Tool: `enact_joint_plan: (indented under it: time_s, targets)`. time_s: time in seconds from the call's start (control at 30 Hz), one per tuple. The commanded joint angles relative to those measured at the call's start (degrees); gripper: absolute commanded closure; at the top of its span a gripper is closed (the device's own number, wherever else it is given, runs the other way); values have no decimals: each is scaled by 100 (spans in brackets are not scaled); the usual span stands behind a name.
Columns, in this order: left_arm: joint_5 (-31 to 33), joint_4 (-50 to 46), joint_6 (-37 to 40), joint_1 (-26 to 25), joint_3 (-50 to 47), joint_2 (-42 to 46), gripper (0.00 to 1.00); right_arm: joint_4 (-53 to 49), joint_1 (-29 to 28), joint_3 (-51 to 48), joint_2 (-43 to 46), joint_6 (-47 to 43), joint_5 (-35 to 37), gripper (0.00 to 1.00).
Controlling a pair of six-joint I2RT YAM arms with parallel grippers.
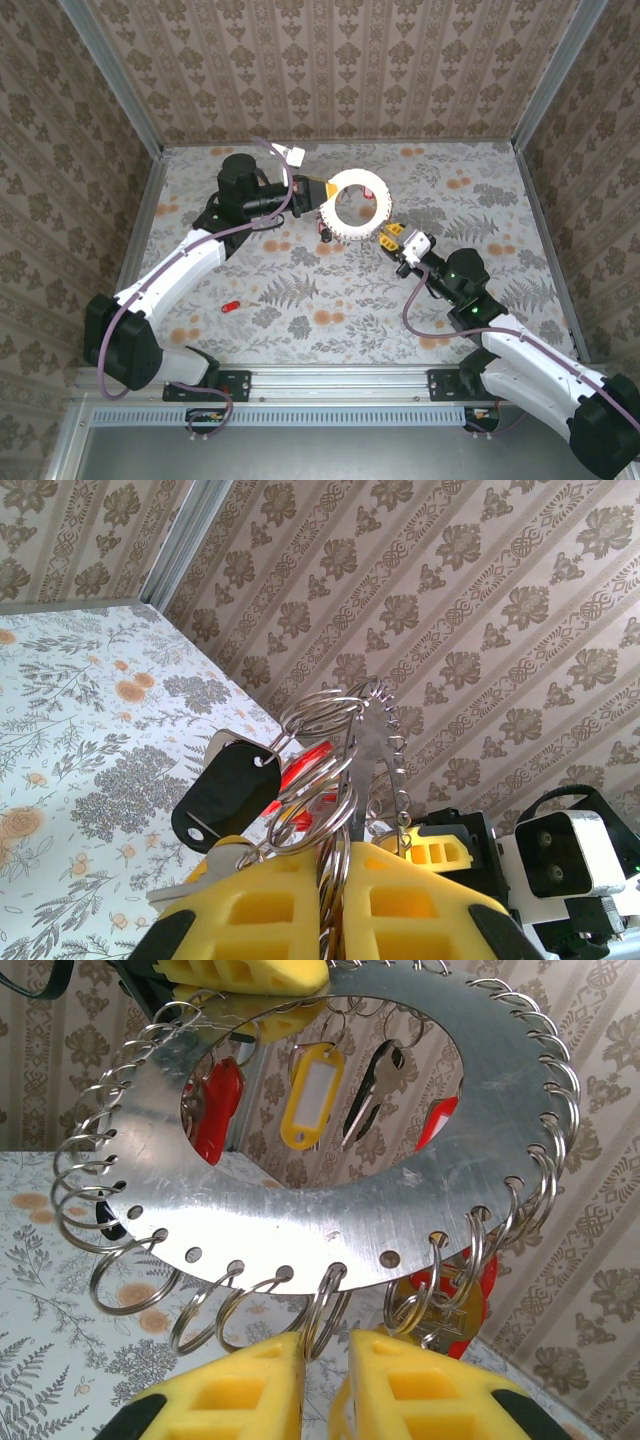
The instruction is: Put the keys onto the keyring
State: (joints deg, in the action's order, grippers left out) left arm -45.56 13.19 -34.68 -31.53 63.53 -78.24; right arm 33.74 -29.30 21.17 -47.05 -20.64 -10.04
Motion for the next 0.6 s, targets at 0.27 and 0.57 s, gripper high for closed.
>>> enact_joint_plan:
  time_s: [0.27, 0.57]
  targets:
    - [23, 382, -56, -55, 245, 256, 100, 222, -67, 218, -103, 157, 31, 87]
    - [64, 394, -68, -64, 233, 236, 100, 299, -144, 275, -231, 166, 270, 85]
